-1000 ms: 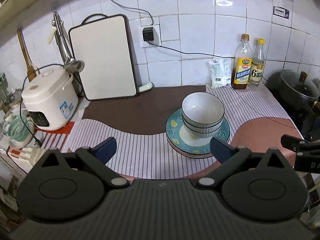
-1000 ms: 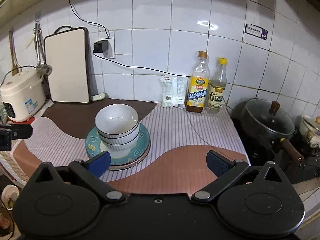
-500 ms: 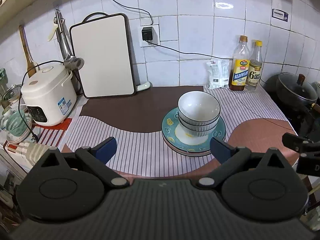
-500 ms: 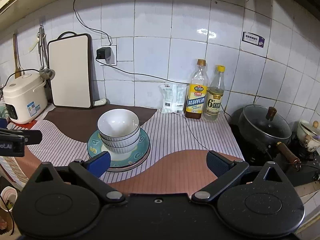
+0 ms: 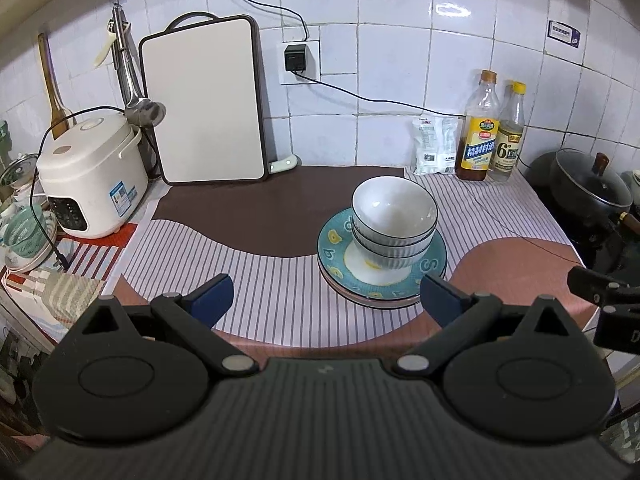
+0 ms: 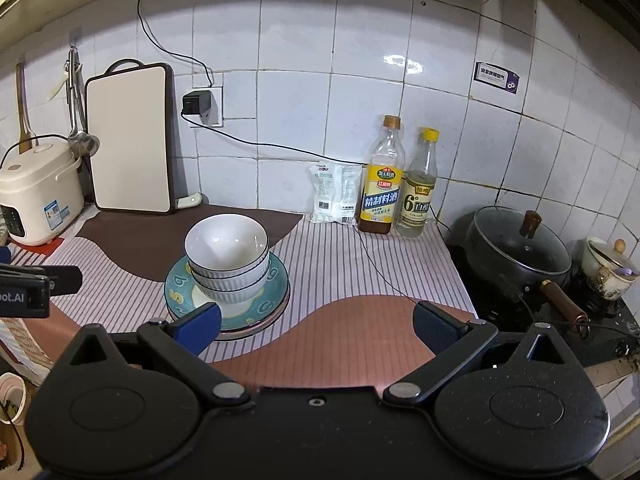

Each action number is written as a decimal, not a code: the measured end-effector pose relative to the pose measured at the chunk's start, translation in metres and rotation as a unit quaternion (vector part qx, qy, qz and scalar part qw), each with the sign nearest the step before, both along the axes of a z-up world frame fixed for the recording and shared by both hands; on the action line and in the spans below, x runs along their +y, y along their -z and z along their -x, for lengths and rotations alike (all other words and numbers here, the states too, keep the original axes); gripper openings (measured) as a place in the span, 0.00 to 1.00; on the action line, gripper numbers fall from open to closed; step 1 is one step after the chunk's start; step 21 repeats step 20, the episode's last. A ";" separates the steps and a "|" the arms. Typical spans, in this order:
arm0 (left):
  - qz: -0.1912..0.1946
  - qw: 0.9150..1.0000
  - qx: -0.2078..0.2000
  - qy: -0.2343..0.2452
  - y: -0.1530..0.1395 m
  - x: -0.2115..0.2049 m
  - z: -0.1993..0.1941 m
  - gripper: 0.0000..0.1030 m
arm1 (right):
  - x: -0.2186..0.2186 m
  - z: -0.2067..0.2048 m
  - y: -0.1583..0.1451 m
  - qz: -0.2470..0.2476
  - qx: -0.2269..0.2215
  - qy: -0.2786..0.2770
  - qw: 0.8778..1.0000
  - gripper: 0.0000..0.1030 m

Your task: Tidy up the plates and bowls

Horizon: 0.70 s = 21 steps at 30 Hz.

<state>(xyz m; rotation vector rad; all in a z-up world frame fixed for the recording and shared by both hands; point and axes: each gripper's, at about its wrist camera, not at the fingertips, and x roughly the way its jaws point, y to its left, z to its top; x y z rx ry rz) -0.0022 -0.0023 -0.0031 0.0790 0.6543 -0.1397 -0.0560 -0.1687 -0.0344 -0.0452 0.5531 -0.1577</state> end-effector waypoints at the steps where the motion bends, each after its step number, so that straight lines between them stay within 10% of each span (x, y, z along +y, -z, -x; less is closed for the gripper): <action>1: 0.001 1.000 0.000 -0.001 0.000 0.000 0.000 0.98 | 0.000 0.000 0.000 -0.001 0.000 0.000 1.000 1.00; 21: 0.005 1.000 0.000 -0.001 0.001 0.001 0.001 0.98 | -0.001 -0.003 0.004 -0.001 0.006 -0.002 1.000 1.00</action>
